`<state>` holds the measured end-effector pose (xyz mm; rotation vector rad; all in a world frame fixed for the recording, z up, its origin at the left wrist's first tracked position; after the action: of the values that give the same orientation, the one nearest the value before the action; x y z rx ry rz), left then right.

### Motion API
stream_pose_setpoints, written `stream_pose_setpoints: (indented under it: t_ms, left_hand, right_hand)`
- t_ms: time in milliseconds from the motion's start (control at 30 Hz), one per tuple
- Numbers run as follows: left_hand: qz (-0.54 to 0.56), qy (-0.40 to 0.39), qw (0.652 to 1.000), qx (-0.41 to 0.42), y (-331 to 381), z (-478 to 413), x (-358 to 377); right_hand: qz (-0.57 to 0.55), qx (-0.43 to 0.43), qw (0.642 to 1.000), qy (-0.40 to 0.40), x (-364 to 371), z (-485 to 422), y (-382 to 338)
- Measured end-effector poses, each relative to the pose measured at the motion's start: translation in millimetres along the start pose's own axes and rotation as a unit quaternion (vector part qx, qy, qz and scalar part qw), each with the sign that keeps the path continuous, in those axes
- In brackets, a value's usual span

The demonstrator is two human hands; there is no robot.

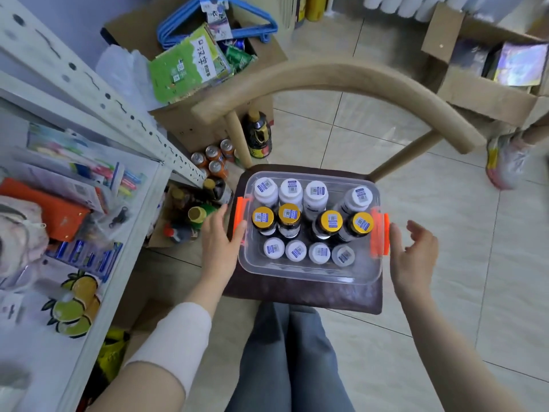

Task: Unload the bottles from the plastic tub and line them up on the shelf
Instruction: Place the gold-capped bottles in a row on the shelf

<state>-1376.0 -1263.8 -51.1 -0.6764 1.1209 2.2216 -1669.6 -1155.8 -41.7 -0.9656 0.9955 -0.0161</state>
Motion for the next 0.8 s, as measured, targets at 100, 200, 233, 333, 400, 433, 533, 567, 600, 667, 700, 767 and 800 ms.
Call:
stream_pose_setpoints:
  t_ms: [100, 200, 233, 333, 400, 433, 533, 567, 600, 667, 700, 767, 800]
  left_hand:
    - [-0.075, -0.009, 0.988, 0.133, 13.6, 19.5, -19.1]
    - [-0.153, -0.022, 0.966, 0.207, 21.4, 22.1, -20.5]
    - [-0.167, -0.015, 0.959, 0.228, 22.4, 18.6, -17.3]
    - [-0.214, 0.021, 0.935, 0.281, 17.8, 0.6, -1.6]
    - [-0.228, 0.035, 0.925, 0.301, 11.1, -10.7, 9.6]
    - [-0.229, 0.041, 0.923, 0.306, 8.6, -14.0, 13.6]
    - [-0.211, 0.066, 0.922, 0.319, 4.8, -20.4, 20.8]
    - [-0.199, 0.071, 0.923, 0.322, 5.5, -21.4, 21.0]
    - [-0.187, 0.071, 0.925, 0.324, 6.3, -22.3, 21.3]
    - [-0.166, 0.059, 0.929, 0.324, 7.0, -23.4, 21.9]
    - [-0.158, 0.050, 0.932, 0.321, 6.8, -23.1, 21.7]
    - [-0.146, 0.038, 0.937, 0.314, 7.9, -18.6, 19.2]
    - [-0.140, 0.035, 0.940, 0.310, 9.2, -14.9, 16.8]
  right_hand:
    - [-0.007, -0.124, 0.992, -0.016, -5.8, 14.6, -51.8]
    - [0.016, -0.226, 0.966, -0.121, 19.0, 23.9, -90.5]
    - [0.051, -0.284, 0.947, -0.140, 31.6, 25.8, -98.3]
    - [0.185, -0.400, 0.886, -0.149, 70.0, 23.4, -101.4]
    - [0.240, -0.423, 0.860, -0.154, 86.2, 18.3, -96.2]
    - [0.263, -0.424, 0.852, -0.158, 92.3, 16.9, -93.8]
    - [0.310, -0.432, 0.833, -0.151, 103.4, 17.6, -90.8]
    - [0.318, -0.435, 0.830, -0.142, 105.4, 18.6, -90.8]
    - [0.322, -0.437, 0.830, -0.130, 107.2, 19.0, -90.6]
    - [0.319, -0.441, 0.832, -0.106, 109.5, 19.0, -88.4]
    - [0.312, -0.441, 0.836, -0.100, 109.8, 18.6, -86.8]
    - [0.292, -0.437, 0.844, -0.103, 108.3, 17.8, -82.7]
    - [0.282, -0.434, 0.848, -0.111, 105.4, 18.1, -81.9]
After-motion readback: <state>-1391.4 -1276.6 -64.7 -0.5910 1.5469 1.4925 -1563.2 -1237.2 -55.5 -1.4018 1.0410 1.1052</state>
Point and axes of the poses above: each hand's wrist, its own z-axis away from the middle knuckle, its own x-axis out of the palm, y = z × x, the point moved 2 cm from there along -z, towards the middle knuckle, and after that the axes turned 11 degrees about -x, right-handed, at the moved point
